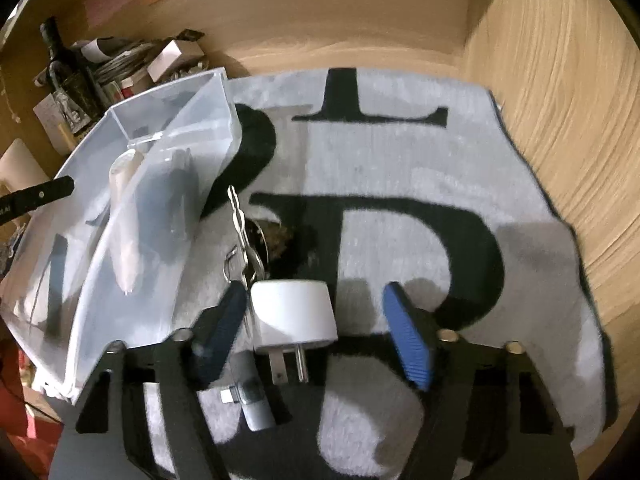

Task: Organize rigid objects
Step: 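Move the right gripper to the white plug and grasp it, then carry the white plug into the clear box and release it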

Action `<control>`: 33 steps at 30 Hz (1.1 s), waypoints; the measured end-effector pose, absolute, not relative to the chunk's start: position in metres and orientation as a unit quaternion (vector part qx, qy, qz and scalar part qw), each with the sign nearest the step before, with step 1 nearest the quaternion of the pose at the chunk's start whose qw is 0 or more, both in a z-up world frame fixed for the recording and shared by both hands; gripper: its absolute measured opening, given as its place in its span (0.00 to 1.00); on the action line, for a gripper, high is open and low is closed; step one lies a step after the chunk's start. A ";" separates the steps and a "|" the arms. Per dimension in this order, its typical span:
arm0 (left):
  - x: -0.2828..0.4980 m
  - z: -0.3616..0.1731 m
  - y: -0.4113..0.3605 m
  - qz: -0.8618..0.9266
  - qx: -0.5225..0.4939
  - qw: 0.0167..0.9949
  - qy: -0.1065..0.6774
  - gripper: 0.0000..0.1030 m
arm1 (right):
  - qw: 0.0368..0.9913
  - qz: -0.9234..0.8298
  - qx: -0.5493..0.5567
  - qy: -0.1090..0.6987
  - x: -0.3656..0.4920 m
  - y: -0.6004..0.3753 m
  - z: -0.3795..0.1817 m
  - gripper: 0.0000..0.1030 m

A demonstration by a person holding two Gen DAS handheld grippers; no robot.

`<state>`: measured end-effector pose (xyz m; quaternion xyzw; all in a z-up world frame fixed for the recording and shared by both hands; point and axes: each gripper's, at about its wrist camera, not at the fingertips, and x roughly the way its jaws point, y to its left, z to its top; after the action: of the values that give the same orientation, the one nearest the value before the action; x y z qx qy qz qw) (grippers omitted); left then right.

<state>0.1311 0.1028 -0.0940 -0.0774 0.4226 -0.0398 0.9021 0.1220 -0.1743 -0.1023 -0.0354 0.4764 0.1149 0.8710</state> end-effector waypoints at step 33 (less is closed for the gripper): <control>0.131 -0.094 0.103 -0.043 -0.083 0.902 0.421 0.15 | 0.918 0.190 -0.079 0.339 0.141 -0.114 -0.010 0.35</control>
<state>0.1313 0.1028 -0.0941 -0.0825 0.4213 -0.0429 0.9021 0.1410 -0.1135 -0.0102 -0.0792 0.3390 0.1899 0.9180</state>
